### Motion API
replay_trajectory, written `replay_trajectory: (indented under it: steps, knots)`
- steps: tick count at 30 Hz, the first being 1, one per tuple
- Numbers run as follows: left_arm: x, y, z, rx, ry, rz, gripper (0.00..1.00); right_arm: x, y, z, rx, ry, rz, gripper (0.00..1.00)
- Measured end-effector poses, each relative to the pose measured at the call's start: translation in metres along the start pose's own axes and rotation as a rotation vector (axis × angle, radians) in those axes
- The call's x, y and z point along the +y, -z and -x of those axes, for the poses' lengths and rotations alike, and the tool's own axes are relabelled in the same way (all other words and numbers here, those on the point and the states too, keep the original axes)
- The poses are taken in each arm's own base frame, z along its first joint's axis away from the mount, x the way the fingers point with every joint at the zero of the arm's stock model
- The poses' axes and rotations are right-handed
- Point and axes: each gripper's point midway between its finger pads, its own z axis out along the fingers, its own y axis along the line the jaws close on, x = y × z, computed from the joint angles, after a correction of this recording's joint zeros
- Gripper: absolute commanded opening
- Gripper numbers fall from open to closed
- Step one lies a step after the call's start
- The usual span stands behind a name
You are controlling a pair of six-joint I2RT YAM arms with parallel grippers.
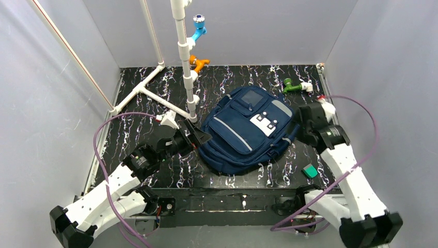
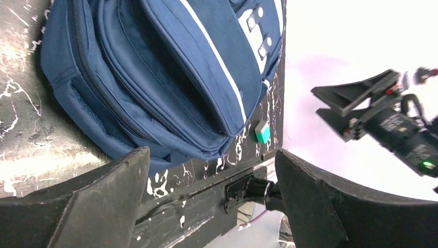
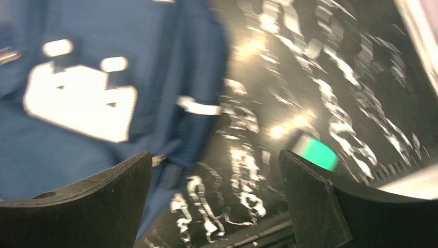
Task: Pack the student bag
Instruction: Place the stationery in the student bag, then pick up the stationery from the corner of the board.
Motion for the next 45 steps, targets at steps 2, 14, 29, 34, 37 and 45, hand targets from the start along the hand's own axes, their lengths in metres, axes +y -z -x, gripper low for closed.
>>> replay_trajectory:
  steps: [2,14,29,34,37,45]
  knots:
    - [-0.002,0.001,-0.004,0.025,-0.004,-0.008,0.90,-0.050,-0.005,-0.016,0.007,-0.137,-0.150,0.98]
    - [-0.047,0.036,-0.016,0.180,0.012,-0.132,0.90,-0.148,-0.025,-0.110,0.191,-0.582,-0.556,0.98]
    - [-0.086,0.047,-0.003,0.257,-0.231,-0.167,0.91,-0.140,-0.064,-0.146,0.297,-0.704,-0.553,0.98]
    - [-0.084,0.018,0.004,0.287,-0.361,-0.136,0.91,-0.133,-0.077,-0.158,0.320,-0.723,-0.506,0.90]
    - [-0.083,0.006,0.009,0.298,-0.397,-0.140,0.91,-0.124,-0.083,-0.149,0.308,-0.720,-0.439,0.89]
    - [-0.077,-0.007,0.008,0.343,-0.428,-0.153,0.90,-0.096,-0.112,-0.109,0.243,-0.686,-0.234,0.76]
